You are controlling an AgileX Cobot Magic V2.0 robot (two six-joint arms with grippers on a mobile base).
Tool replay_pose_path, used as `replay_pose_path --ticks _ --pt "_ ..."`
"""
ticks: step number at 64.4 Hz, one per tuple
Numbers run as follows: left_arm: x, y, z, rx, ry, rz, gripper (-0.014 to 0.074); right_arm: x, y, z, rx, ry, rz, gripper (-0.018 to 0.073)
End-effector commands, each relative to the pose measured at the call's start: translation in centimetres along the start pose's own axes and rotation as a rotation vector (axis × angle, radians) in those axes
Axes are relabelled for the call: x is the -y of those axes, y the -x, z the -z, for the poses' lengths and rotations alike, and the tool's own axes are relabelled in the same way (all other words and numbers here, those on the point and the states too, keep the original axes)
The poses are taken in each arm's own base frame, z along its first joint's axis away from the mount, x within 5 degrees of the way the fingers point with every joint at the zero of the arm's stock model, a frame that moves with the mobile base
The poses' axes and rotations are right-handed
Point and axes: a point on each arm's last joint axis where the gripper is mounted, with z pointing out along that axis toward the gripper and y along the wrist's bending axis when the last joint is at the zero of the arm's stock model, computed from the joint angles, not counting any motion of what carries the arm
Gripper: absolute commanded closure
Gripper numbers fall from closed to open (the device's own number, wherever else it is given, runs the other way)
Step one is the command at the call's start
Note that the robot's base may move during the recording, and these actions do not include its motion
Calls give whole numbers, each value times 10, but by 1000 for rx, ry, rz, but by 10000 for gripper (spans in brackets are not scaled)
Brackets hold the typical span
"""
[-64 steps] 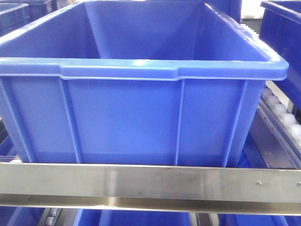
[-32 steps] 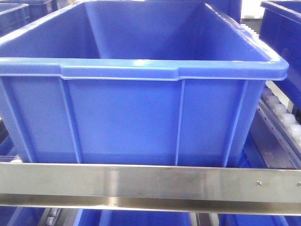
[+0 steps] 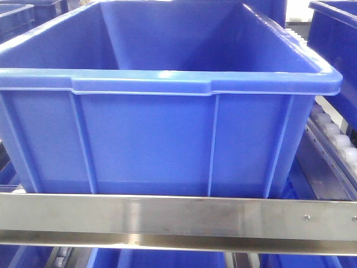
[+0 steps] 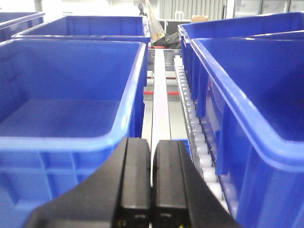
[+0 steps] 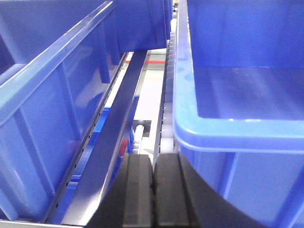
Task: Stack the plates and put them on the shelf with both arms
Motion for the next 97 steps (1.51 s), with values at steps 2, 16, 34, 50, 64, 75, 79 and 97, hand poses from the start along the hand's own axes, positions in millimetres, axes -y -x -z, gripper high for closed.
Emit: replay_pose_path --ticks 2,16,34,50,64,75,79,97 --pt "-1 6 5 93 9 16 516 0 8 2 102 -1 16 512" --pt "-1 6 4 92 9 14 516 0 8 2 102 -1 16 512" --pt "-1 6 4 92 8 -5 516 0 8 2 102 -1 16 512" --pt "0 1 4 34 3 -23 516 0 8 2 102 -1 16 512" --pt "0 5 4 76 6 -41 516 0 8 2 102 -1 16 512" --pt "0 5 4 77 6 -41 516 0 8 2 102 -1 16 512" --pt "0 5 4 77 6 -41 516 0 8 2 102 -1 16 512" --pt "0 5 4 77 6 -41 516 0 8 2 102 -1 16 512"
